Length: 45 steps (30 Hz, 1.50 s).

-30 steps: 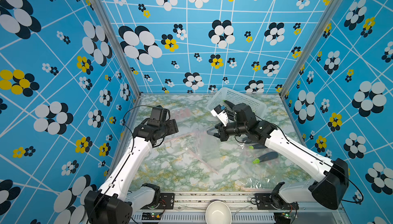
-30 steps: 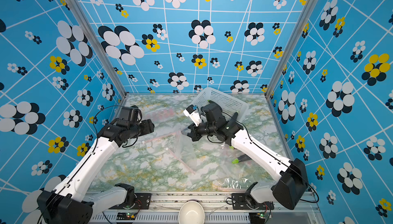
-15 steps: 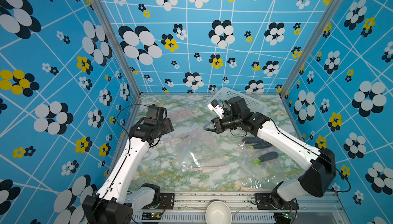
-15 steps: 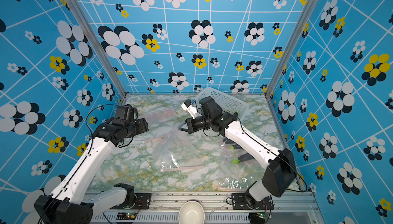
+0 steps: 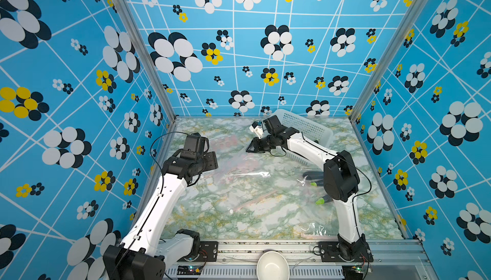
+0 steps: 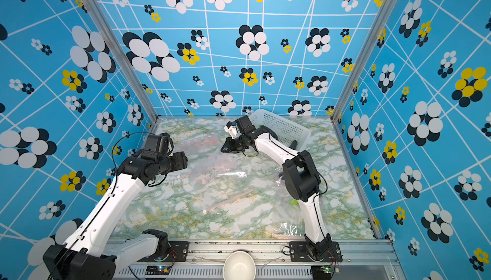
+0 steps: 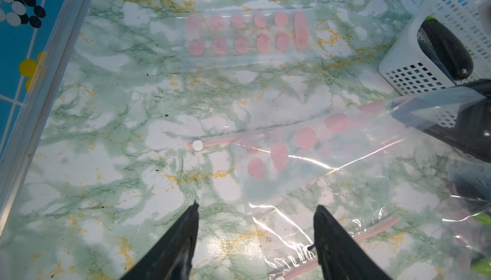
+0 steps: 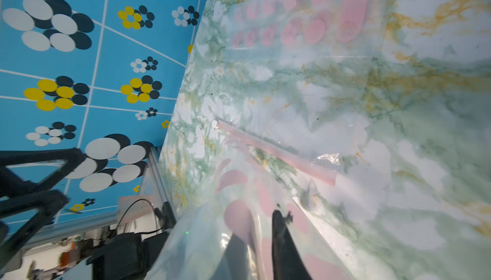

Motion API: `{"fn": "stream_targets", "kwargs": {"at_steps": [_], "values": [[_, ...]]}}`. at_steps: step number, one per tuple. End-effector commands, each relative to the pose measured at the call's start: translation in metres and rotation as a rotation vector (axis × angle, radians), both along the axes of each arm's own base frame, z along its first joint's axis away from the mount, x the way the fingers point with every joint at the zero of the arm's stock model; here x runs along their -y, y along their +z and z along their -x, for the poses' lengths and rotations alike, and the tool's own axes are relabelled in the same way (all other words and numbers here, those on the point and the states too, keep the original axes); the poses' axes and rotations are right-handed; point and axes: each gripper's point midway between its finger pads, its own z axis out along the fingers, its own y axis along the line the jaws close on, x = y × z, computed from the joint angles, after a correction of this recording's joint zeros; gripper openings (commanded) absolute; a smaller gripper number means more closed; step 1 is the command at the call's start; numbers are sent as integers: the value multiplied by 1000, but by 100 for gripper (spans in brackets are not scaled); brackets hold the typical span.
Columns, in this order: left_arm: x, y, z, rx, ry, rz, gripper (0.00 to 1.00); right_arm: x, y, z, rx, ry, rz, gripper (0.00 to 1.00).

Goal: Place the eggplant in a zip-top bag and seal the zipper
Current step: Adjust the zipper food storage bag at the center of the board, then open the zipper of the food storage bag at the center of the board.

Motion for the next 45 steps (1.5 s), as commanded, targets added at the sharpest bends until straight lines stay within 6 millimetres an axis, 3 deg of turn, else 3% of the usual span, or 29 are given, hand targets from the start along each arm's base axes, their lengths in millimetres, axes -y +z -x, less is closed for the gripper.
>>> {"fn": "stream_targets", "kwargs": {"at_steps": [1,7,14,20,27,34,40,45], "values": [[10,19,-4,104,-153,-77,71,7,5,-19,40,-59,29,35],[38,23,4,192,-455,-219,71,23,40,-35,146,-151,42,65],[95,-1,40,189,-882,-268,74,59,88,-37,252,-265,60,67],[136,-54,82,82,-1226,-319,72,96,118,-24,309,-351,26,66],[182,-115,103,-69,-1296,-342,71,136,116,23,362,-408,-11,65],[188,-165,105,-190,-1274,-410,63,173,109,62,393,-464,22,65],[194,-182,99,-232,-1248,-369,51,183,95,77,369,-472,35,65],[191,-194,94,-299,-1207,-324,50,184,92,81,366,-476,20,64]]}}
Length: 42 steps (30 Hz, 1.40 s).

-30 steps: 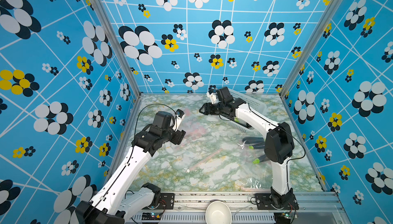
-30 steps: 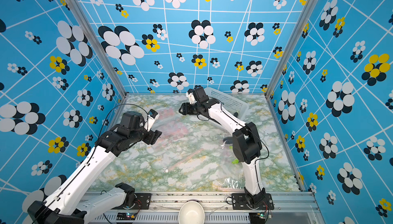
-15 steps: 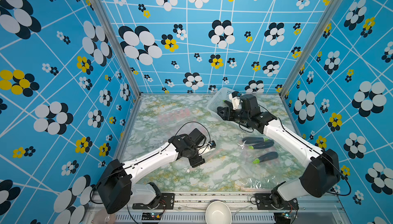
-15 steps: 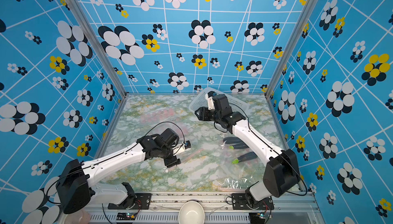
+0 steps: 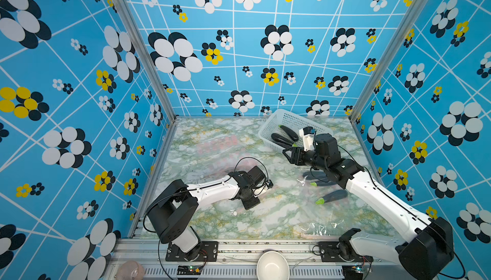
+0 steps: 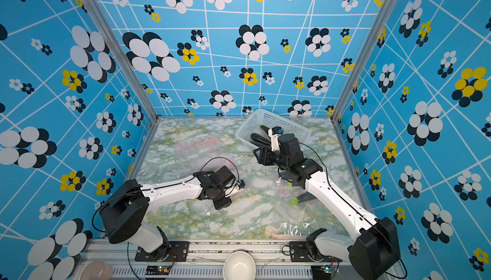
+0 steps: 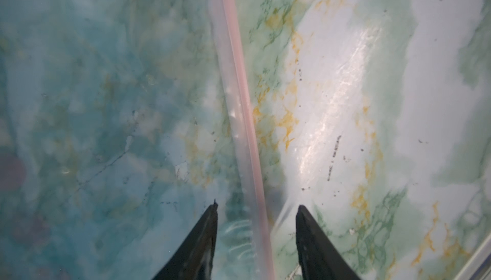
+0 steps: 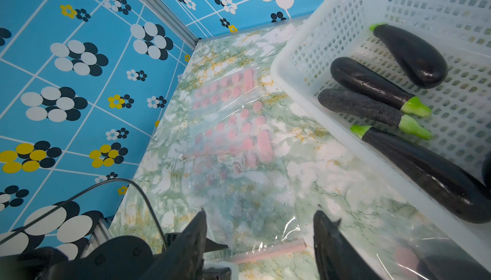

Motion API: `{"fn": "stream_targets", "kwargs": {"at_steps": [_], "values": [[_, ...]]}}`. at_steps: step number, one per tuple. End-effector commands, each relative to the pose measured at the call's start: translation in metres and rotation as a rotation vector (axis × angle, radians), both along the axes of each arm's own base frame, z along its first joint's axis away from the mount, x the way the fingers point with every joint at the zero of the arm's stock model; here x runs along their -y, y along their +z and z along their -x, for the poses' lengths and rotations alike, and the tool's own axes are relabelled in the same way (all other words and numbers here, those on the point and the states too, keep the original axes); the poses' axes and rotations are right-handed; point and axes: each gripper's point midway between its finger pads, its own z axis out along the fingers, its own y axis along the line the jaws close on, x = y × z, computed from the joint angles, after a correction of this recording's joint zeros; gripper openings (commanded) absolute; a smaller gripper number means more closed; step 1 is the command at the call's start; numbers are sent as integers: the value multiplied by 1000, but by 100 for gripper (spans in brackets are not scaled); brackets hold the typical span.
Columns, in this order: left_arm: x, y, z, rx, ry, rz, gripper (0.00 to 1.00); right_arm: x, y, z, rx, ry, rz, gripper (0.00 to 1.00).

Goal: Place the eggplant in a zip-top bag and seal the zipper
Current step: Open the zipper of the food storage bag at the center of the board.

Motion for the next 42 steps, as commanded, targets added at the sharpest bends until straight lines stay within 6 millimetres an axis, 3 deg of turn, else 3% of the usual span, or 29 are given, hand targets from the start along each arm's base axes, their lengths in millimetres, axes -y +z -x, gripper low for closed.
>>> {"fn": "stream_targets", "kwargs": {"at_steps": [1,10,14,24,27,33,42], "values": [[1,-6,-3,-60,46,8,50,5,5,-1,21,-28,-19,64],[-1,-19,-2,-169,63,-18,44,9,5,2,27,-33,-6,64],[-2,-21,-5,-238,85,0,28,10,4,3,28,-38,-5,64],[-2,-20,-8,-289,110,26,1,15,-1,8,23,-47,10,63],[4,-9,-11,-288,141,87,0,15,0,10,17,-48,-5,63],[17,35,-20,-261,246,248,0,15,-11,22,-10,-60,-92,60],[19,84,-22,-294,377,502,0,-25,-32,53,-37,19,-291,55]]}}
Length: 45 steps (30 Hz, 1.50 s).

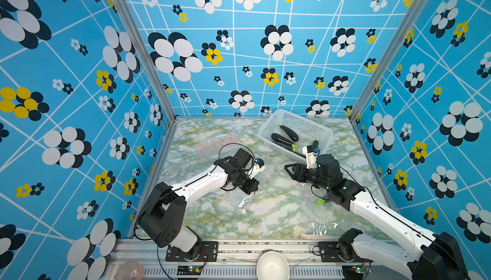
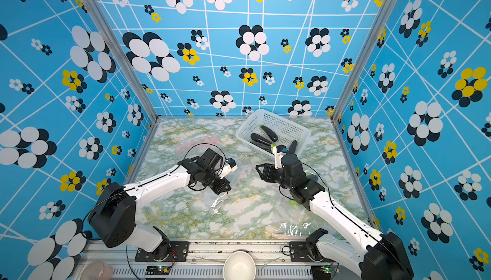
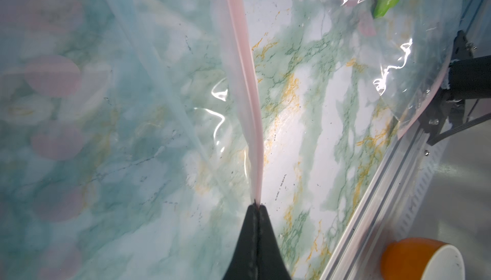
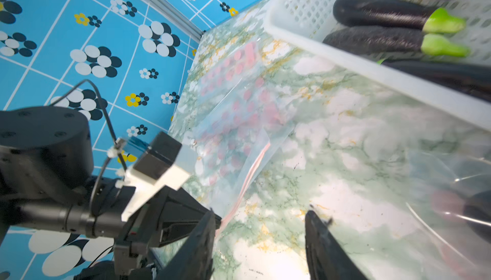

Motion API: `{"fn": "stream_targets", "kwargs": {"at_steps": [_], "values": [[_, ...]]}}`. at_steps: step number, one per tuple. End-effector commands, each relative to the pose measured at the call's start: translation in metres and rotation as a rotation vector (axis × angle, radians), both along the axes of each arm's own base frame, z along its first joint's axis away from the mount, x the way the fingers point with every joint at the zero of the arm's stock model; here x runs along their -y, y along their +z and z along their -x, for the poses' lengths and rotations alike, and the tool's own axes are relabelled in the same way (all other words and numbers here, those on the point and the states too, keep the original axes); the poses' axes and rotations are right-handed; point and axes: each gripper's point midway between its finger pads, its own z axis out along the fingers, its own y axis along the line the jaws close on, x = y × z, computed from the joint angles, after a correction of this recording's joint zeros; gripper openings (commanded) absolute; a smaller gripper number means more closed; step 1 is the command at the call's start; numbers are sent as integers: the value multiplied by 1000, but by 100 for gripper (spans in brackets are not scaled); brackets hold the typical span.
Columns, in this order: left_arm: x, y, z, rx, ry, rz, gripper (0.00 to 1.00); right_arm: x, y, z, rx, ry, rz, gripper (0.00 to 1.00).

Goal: Place the eggplant in a zip-top bag and seal the zipper
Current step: Open the zipper of the food storage bag at the center of the board.

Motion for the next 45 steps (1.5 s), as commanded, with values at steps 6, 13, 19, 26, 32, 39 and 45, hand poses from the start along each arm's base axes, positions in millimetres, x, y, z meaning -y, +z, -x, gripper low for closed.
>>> {"fn": "stream_targets", "kwargs": {"at_steps": [6,13,19,26,32,39,45], "values": [[4,38,2,-46,117,253,0,-48,5,12,-10,57,-171,56],[4,42,4,-46,156,315,0,-80,-10,20,-70,113,-182,57],[5,41,4,-51,179,349,0,-95,-16,18,-93,138,-193,51],[4,43,4,-35,174,349,0,-96,-23,14,-108,125,-167,43],[5,46,3,-28,173,354,0,-98,-21,7,-102,109,-153,42],[5,43,2,-36,189,364,0,-96,-28,5,-125,84,-132,36],[9,42,-4,-45,227,400,0,-91,-26,13,-133,89,-150,43]]}}
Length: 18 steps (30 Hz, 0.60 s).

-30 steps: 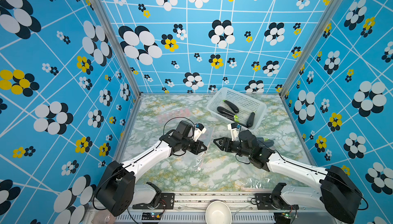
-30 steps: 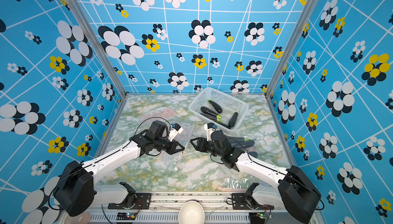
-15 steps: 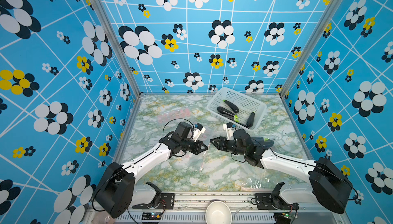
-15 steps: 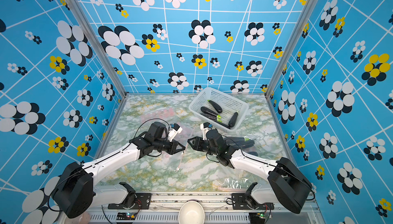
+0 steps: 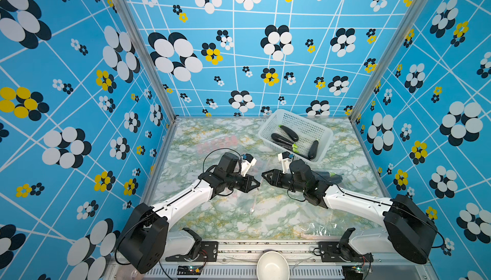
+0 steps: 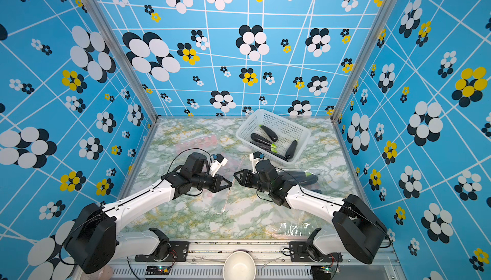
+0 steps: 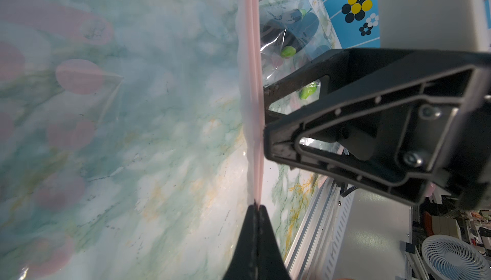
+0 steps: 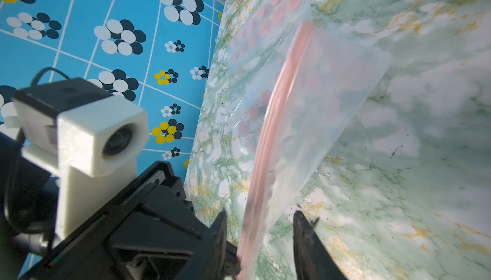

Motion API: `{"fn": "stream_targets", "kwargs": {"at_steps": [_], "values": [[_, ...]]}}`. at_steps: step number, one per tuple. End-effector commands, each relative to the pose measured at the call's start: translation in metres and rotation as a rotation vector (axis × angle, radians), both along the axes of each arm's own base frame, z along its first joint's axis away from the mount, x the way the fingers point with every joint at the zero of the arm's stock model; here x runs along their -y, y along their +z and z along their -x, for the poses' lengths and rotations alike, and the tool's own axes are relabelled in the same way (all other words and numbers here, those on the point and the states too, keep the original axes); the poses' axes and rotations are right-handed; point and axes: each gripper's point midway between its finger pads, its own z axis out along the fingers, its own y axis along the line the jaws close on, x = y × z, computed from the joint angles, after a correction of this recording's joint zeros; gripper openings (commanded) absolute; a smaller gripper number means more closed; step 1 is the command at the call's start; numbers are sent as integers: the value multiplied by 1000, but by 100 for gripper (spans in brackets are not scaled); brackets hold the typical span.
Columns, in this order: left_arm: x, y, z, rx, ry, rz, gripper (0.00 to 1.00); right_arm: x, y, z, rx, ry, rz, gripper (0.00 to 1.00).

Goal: Place the eggplant in a zip-top bag and seal the zipper
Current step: Open the zipper of the food storage bag at the center of the board.

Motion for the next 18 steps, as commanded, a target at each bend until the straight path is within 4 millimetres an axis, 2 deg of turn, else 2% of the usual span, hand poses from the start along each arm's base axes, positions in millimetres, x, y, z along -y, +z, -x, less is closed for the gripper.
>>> {"fn": "stream_targets", "kwargs": {"at_steps": [1,11,18], "values": [[3,3,-4,-6,25,59,0,4,4,5,-3,-7,-12,43],[1,-2,0,-21,44,83,0,7,-4,11,-36,-8,-16,35],[2,0,-1,-12,46,87,0,4,-4,8,-42,-12,-14,34]]}}
